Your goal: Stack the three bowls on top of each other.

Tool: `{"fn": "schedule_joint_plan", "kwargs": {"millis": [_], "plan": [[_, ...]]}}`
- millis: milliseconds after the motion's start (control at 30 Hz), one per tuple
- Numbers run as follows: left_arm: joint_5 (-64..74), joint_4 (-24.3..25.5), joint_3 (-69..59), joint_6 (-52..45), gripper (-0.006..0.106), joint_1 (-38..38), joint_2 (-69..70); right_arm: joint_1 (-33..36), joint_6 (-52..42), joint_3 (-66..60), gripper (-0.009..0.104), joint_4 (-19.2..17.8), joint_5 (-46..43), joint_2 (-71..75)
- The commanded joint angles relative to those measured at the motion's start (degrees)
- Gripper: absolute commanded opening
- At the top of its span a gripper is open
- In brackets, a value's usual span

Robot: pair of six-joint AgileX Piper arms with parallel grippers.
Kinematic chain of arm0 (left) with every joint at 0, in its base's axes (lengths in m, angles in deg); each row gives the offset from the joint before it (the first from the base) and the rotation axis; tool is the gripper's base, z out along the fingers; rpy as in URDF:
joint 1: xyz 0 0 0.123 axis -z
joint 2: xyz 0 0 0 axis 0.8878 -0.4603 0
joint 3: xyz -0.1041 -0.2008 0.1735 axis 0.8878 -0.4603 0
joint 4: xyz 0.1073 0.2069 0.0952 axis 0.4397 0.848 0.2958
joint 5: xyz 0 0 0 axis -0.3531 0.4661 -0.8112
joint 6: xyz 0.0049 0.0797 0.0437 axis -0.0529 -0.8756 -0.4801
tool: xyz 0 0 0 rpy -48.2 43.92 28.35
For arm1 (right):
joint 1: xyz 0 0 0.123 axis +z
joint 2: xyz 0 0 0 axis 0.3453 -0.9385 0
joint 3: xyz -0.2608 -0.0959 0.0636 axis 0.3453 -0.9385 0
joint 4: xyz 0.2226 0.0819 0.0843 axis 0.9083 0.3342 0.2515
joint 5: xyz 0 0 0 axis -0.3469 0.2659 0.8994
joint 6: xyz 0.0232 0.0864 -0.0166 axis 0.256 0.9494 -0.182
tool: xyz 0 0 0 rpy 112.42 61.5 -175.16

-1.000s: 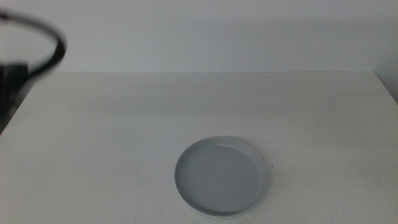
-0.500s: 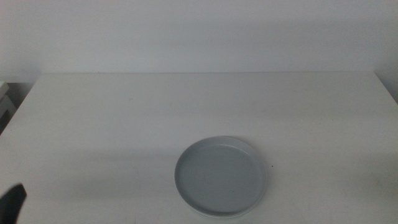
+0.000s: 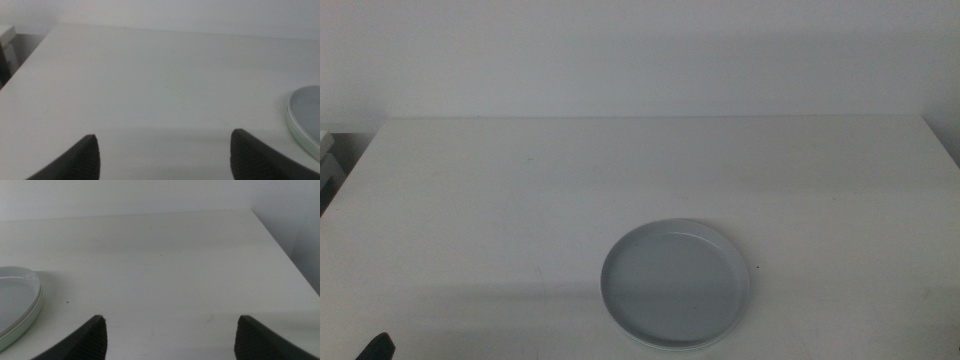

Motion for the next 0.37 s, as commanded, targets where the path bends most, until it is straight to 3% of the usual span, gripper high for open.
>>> {"fn": "schedule_joint_plan", "kwargs": {"millis": [0,333], "plan": [[-3.6,-0.9,-0.5,0.7,0.082,0.1,0.9,-0.4,-0.7,0.4,0.067,-0.7,-4.1,1.5],[-3.4,-0.9,-0.5,0.7,0.082,0.1,0.9,-0.4,-0.7,0.4,0.067,-0.9,-3.9,1.5]]}}
